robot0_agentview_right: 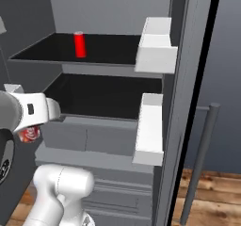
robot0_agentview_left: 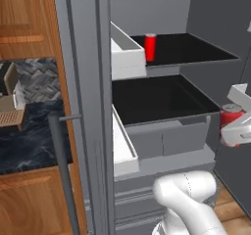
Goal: Open the fridge, grab two sodas, and place both sodas inside the bowl with ice on the dining counter.
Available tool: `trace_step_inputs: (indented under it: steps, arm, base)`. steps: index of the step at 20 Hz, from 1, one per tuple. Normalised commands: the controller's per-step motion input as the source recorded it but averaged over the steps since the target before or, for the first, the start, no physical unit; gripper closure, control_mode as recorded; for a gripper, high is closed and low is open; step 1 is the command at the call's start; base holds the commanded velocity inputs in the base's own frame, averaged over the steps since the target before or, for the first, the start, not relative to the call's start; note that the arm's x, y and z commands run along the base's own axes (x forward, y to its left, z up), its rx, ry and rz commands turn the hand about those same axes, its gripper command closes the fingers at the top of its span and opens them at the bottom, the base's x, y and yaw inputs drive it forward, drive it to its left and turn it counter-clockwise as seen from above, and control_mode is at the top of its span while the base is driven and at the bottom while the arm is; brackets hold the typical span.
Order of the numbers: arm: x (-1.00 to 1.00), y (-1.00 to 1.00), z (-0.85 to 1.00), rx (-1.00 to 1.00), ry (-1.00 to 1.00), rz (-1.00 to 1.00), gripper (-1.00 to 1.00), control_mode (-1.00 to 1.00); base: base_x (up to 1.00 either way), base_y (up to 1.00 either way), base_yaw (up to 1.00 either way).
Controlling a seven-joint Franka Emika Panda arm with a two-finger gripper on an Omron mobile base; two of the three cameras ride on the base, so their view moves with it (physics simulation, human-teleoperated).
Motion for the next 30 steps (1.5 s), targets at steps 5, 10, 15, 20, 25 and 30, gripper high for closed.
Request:
trace_step_inputs:
  steps: [5,10,15,20,25,30]
  arm:
    - [0.00,0.00,0.00,0.00,0.00,0.00,1.00,1.00]
    - [0.00,0.00,0.00,0.00,0.00,0.00,1.00,1.00]
    - [0.00,0.00,0.00,0.00,0.00,0.00,1.00,1.00]
    - [0.00,0.00,0.00,0.00,0.00,0.00,1.00,1.00]
    - [0.00,0.00,0.00,0.00,0.00,0.00,1.00,1.00]
    - [0.00,0.00,0.00,0.00,0.00,0.00,1.00,1.00]
  base:
    - [-1.00,0.29,-0.12]
    - [-1.00,0.12,-0.21]
    - [-0.98,0.08,-0.29]
    - [-0.74,-0.04,-0.40]
    - [-0.43,-0.02,-0.59]
    - [-0.35,0.00,-0.62]
